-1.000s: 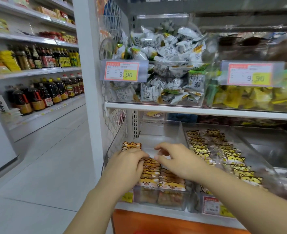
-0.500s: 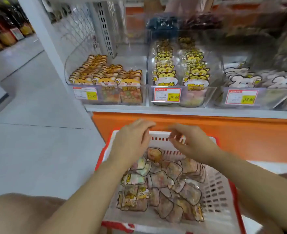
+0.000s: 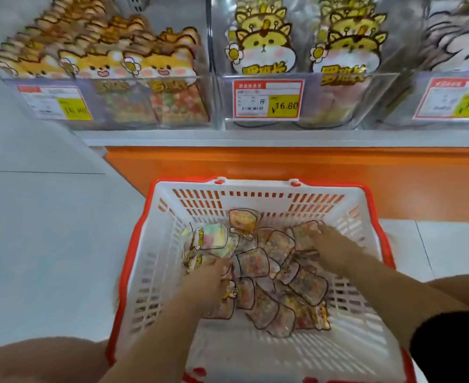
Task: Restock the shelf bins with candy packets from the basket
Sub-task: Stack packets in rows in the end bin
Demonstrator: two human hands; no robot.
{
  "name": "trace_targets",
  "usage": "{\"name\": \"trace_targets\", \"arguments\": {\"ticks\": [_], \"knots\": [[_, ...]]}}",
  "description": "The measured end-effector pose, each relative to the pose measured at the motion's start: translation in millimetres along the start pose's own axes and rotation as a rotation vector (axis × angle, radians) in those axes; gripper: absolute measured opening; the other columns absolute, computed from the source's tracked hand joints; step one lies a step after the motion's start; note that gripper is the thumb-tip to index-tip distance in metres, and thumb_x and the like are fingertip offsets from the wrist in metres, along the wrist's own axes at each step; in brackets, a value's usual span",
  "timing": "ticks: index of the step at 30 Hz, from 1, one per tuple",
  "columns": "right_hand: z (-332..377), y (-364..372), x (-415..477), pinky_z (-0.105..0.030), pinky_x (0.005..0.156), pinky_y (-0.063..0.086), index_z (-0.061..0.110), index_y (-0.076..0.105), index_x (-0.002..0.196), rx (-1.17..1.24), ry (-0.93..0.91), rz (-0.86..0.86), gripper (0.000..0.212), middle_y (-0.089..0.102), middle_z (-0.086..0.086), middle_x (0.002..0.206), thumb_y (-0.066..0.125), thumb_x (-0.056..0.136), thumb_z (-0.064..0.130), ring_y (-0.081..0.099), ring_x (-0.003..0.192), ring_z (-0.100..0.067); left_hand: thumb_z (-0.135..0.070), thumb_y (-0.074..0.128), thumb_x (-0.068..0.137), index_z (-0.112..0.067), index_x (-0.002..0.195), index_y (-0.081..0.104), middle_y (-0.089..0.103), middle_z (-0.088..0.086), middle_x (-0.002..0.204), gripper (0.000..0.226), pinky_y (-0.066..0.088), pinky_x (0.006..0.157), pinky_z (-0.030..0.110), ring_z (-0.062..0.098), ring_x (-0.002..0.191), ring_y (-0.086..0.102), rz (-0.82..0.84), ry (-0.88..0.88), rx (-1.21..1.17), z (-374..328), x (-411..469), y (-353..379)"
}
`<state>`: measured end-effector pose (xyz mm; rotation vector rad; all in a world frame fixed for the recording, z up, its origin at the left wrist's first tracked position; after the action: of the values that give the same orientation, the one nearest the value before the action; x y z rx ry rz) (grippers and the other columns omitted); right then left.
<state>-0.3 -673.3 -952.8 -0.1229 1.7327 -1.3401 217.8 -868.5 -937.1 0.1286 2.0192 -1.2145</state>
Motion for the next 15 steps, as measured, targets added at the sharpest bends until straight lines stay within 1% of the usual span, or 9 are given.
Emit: {"name": "trace_targets", "arguments": {"ticks": [2,4,6,8,10,11,13,15], "knots": [[-1,1,14,-0.039,0.111,0.038,0.011,0.032,0.15,-0.053,0.018,-0.061,0.058,0.035,-0.013,0.151,0.052,0.096,0.019,0.036,0.138,-0.03,-0.026,0.046,0.101,-0.028,0.155,0.026,0.038,0.002,0.153,0.057,0.05,0.09,0.036,0.027,0.123,0.055,0.0,-0.024,-0.036,4,11,7],[0,5,25,-0.043,0.111,0.04,0.014,0.036,0.148,-0.113,0.016,-0.05,0.065,0.035,-0.012,0.148,0.06,0.088,0.021,0.034,0.137,-0.032,-0.027,0.051,0.099,-0.031,0.156,0.023,0.033,0.002,0.156,0.063,0.05,0.095,0.039,0.028,0.128,0.051,0.013,-0.039,-0.069,9,21,17],[-1,6,32,-0.047,0.104,0.047,0.015,0.039,0.143,-0.147,0.034,-0.067,0.064,0.038,-0.013,0.143,0.063,0.083,0.02,0.039,0.131,-0.035,-0.026,0.051,0.098,-0.031,0.156,0.02,0.027,0.0,0.16,0.066,0.049,0.095,0.041,0.028,0.131,0.048,0.036,-0.057,-0.096,17,29,28],[-3,6,36,-0.048,0.097,0.051,0.014,0.042,0.139,-0.152,0.077,-0.104,0.058,0.043,-0.015,0.138,0.064,0.086,0.022,0.044,0.125,-0.036,-0.025,0.05,0.098,-0.031,0.156,0.019,0.024,0.0,0.16,0.066,0.049,0.092,0.041,0.03,0.129,0.049,0.074,-0.074,-0.121,26,33,39],[-5,10,38,-0.047,0.093,0.053,0.015,0.043,0.138,-0.119,0.117,-0.116,0.053,0.046,-0.015,0.133,0.059,0.089,0.025,0.047,0.121,-0.036,-0.027,0.05,0.098,-0.032,0.156,0.017,0.025,0.001,0.159,0.067,0.049,0.091,0.042,0.032,0.126,0.051,0.096,-0.084,-0.116,33,35,48],[-7,12,39,-0.046,0.092,0.054,0.015,0.042,0.138,-0.113,0.141,-0.104,0.052,0.047,-0.015,0.132,0.057,0.089,0.024,0.048,0.12,-0.035,-0.026,0.05,0.097,-0.031,0.155,0.017,0.026,0.002,0.158,0.067,0.049,0.091,0.042,0.033,0.125,0.052,0.1,-0.083,-0.118,36,36,52],[-9,13,42,-0.042,0.09,0.054,0.014,0.041,0.139,-0.139,0.171,-0.082,0.052,0.049,-0.014,0.132,0.055,0.089,0.023,0.051,0.119,-0.032,-0.023,0.051,0.096,-0.029,0.155,0.02,0.025,0.004,0.159,0.067,0.049,0.096,0.045,0.034,0.129,0.049,0.111,-0.072,-0.124,38,39,56],[-7,13,42,-0.039,0.089,0.052,0.015,0.047,0.136,-0.164,0.192,-0.022,0.05,0.057,-0.009,0.128,0.059,0.088,0.025,0.055,0.117,-0.028,-0.022,0.05,0.096,-0.027,0.155,0.022,0.024,0.005,0.16,0.066,0.048,0.1,0.046,0.034,0.133,0.046,0.125,-0.082,-0.13,38,41,58]]}}
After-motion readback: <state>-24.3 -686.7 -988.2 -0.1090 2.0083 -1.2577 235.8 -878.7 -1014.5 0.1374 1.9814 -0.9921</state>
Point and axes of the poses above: each hand's wrist, its own x-axis towards the middle knuckle, its own y-axis out of the palm, z = x × y, the point moved 7 cm from there along x, towards the middle knuckle
